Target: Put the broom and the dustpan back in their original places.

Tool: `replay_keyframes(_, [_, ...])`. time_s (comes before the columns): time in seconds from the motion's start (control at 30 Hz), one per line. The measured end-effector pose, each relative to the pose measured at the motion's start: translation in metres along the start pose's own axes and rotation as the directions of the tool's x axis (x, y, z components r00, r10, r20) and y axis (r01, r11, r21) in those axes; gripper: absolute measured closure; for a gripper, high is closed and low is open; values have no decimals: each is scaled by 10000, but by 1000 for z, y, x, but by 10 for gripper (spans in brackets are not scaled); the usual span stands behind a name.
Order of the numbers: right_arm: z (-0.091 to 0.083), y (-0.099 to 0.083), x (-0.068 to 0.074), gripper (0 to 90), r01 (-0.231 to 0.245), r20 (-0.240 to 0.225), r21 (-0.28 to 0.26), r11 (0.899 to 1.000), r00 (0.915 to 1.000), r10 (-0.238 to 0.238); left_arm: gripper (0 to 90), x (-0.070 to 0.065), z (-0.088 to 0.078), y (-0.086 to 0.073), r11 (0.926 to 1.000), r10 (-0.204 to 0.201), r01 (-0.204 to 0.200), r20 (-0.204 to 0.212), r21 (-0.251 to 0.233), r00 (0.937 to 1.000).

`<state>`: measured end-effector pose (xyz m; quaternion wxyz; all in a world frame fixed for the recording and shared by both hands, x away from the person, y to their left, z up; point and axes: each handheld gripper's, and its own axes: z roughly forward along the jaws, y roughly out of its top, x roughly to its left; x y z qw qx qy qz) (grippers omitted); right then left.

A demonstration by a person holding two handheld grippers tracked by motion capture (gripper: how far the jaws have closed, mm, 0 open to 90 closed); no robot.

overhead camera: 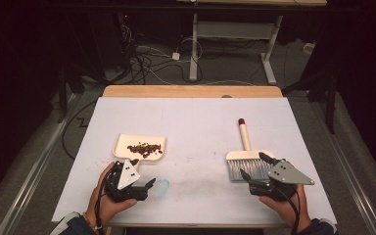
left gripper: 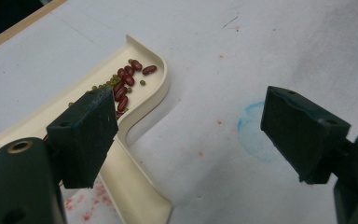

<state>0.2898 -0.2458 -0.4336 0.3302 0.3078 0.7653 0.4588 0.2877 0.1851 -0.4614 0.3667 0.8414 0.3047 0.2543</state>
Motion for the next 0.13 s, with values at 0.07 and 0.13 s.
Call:
replay_keyframes(0.07, [0, 0, 0, 212, -13, -13, 20, 10000, 10000, 13, 186, -1, 1, 1, 10000, 49, -49, 3, -20, 10000])
replay_keyframes(0.13, [0, -1, -1, 212, -3, -11, 30, 10000, 10000, 3, 186, -1, 1, 1, 10000, 67, -67, 28, -8, 10000])
